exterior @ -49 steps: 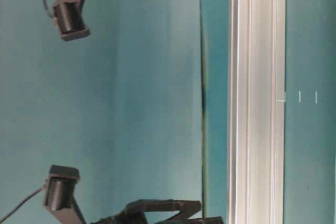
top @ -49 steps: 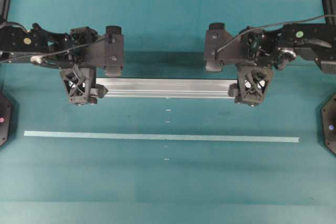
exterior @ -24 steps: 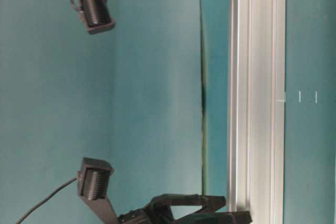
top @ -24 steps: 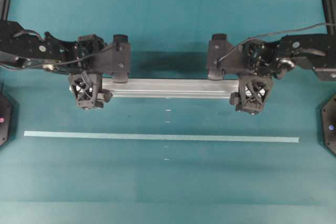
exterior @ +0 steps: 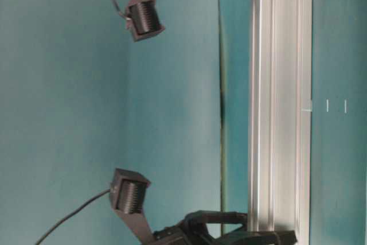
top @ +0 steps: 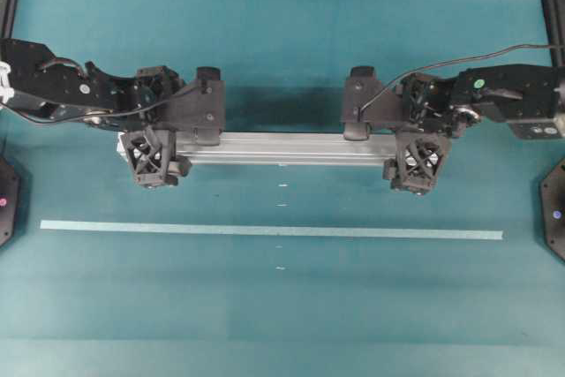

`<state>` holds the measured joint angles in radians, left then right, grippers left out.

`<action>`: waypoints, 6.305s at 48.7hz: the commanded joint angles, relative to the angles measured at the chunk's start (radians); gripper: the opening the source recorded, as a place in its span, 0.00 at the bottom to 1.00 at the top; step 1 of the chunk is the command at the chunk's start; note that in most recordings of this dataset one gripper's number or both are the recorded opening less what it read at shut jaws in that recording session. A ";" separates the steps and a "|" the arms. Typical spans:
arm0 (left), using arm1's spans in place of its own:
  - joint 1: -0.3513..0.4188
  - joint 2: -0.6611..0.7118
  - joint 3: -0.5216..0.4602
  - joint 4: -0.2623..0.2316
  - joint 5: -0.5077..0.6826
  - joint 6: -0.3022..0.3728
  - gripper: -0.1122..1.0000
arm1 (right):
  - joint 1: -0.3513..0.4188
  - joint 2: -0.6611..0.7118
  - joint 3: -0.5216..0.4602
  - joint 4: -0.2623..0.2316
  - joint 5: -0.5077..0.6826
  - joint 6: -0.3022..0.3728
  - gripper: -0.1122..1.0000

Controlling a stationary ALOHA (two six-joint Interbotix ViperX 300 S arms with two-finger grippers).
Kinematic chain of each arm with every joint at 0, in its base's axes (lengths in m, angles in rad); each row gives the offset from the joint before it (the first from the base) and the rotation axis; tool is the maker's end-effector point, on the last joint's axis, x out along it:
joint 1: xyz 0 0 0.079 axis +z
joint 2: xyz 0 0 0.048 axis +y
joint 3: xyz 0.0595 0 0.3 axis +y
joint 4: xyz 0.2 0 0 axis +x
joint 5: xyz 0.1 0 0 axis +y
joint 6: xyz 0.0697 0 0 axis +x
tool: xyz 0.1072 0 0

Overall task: Lift the metal rail with both hands and move it towards you.
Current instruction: 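Close both grippers on the rail ends, then lift the rail with both grippers and raise it upward, then carry the held rail toward the front edge with both grippers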

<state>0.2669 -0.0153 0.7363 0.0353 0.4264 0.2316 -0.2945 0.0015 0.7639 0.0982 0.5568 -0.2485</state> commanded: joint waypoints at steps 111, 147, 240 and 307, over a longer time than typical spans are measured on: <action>-0.120 -0.339 -0.330 -0.002 0.594 -0.051 0.38 | 0.031 -0.273 -0.430 0.008 0.747 0.158 0.48; -0.227 -0.279 -0.834 -0.002 0.957 -0.057 0.38 | 0.156 -0.281 -0.830 0.002 1.045 0.354 0.48; -0.235 -0.155 -0.218 0.000 0.382 -0.242 0.38 | 0.221 -0.202 -0.140 0.006 0.351 0.365 0.48; -0.241 -0.008 -0.026 -0.002 0.066 -0.341 0.38 | 0.298 -0.015 -0.023 0.003 0.054 0.365 0.48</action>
<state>0.0199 -0.0153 0.7194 0.0368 0.5139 -0.0736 -0.0015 -0.0153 0.7470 0.0951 0.6197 0.1043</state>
